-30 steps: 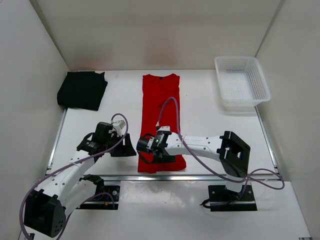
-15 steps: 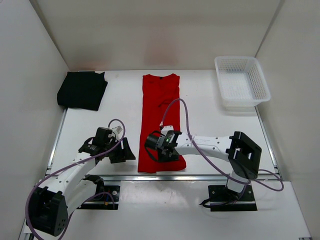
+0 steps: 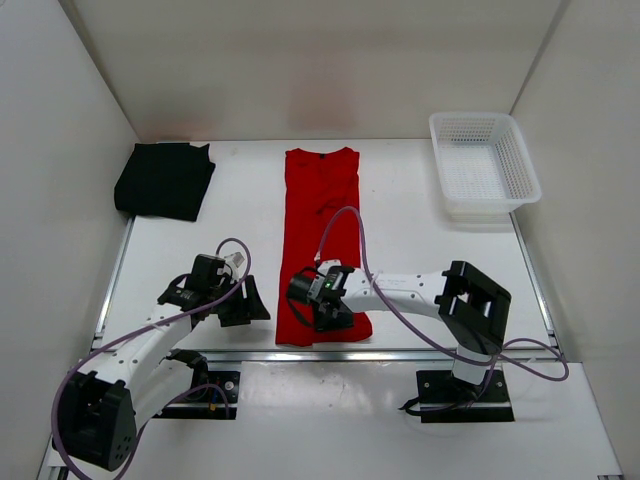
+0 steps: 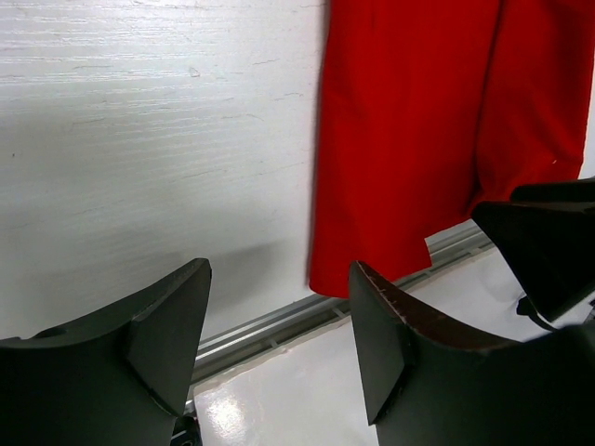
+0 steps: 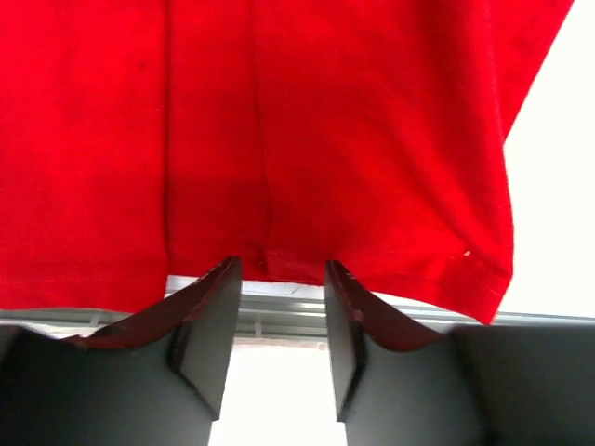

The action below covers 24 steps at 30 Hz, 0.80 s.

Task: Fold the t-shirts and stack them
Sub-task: Rotate the tshirt 90 degrees

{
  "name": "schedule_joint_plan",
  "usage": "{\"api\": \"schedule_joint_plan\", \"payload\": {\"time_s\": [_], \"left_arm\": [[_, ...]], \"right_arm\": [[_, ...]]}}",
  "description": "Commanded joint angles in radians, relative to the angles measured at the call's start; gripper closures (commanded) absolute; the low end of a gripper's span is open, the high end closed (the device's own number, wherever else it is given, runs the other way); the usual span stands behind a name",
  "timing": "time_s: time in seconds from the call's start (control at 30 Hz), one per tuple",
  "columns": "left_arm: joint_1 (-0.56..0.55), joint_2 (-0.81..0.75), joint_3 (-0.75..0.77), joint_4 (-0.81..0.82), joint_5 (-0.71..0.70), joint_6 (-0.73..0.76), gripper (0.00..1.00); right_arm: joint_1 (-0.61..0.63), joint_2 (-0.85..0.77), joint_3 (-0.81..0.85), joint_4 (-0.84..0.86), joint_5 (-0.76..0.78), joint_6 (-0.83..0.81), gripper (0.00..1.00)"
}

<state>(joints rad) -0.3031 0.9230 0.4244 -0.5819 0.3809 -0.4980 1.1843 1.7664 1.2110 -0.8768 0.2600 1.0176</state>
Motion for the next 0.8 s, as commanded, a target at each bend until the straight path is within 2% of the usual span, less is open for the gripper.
{"api": "schedule_joint_plan", "payload": {"time_s": [0.0, 0.4, 0.6, 0.63, 0.77], "left_arm": [[-0.002, 0.002, 0.004, 0.017, -0.01, 0.003, 0.28], [-0.002, -0.001, -0.001, 0.019, -0.007, 0.001, 0.28], [-0.002, -0.001, 0.001, 0.016, -0.008, 0.003, 0.29], [0.004, -0.001, -0.001, 0.017, -0.007, 0.007, 0.28], [-0.005, 0.0, 0.004, 0.017, -0.007, 0.004, 0.28]], "right_arm": [[0.006, -0.012, -0.048, 0.033, -0.011, 0.019, 0.63], [-0.022, 0.024, -0.031, 0.056, -0.016, 0.001, 0.68], [-0.015, 0.027, -0.045, 0.059, -0.033, 0.002, 0.87], [-0.006, 0.024, -0.05, 0.065, -0.033, 0.007, 0.98], [-0.006, 0.004, -0.027, 0.044, -0.015, 0.019, 1.0]]}}
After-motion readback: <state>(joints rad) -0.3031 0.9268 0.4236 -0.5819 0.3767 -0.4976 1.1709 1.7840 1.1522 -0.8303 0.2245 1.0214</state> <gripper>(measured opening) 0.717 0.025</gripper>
